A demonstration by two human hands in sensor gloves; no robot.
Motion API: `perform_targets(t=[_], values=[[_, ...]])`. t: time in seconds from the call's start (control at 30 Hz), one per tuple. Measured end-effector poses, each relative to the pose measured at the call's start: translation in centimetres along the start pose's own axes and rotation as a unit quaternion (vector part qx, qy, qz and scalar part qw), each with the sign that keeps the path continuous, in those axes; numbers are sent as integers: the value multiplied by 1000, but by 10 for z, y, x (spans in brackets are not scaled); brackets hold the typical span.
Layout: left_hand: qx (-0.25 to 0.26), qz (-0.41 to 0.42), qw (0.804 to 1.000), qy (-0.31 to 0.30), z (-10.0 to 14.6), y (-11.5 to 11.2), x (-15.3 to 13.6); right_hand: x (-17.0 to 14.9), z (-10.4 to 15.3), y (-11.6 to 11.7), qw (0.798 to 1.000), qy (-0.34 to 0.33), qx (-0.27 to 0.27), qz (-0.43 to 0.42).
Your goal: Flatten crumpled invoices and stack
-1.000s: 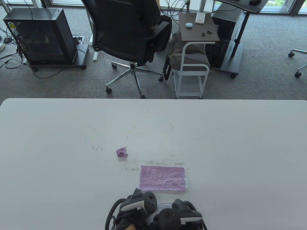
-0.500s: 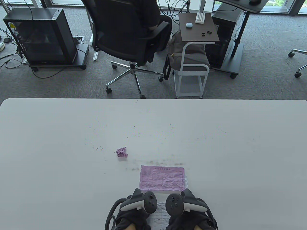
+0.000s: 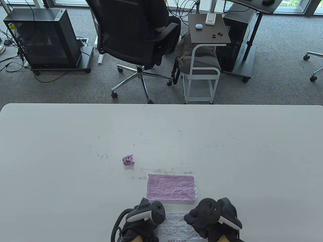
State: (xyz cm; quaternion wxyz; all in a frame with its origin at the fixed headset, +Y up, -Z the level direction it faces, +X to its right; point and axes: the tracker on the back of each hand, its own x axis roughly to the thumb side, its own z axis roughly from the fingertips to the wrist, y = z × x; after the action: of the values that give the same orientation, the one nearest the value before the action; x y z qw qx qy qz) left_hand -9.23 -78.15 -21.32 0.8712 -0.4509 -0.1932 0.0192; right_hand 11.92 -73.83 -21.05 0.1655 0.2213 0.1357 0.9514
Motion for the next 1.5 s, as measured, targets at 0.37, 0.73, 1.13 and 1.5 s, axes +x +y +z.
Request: perform_targets(t=[0.37,0.73,1.13,1.5], values=[[-2,-1,1000,-2,0,0,-1,41,-20,47,981,-52,115,144],[0,0,1000,-2,-1,0,-1,-3,-5,18,976,148,137,84],[2,-1,1000,-4,-1,1,-1,-28,-7,21,982,177,52,51],[3,-2,1000,-5,-1,0,-1,-25,-10,26,982,169,45,66]])
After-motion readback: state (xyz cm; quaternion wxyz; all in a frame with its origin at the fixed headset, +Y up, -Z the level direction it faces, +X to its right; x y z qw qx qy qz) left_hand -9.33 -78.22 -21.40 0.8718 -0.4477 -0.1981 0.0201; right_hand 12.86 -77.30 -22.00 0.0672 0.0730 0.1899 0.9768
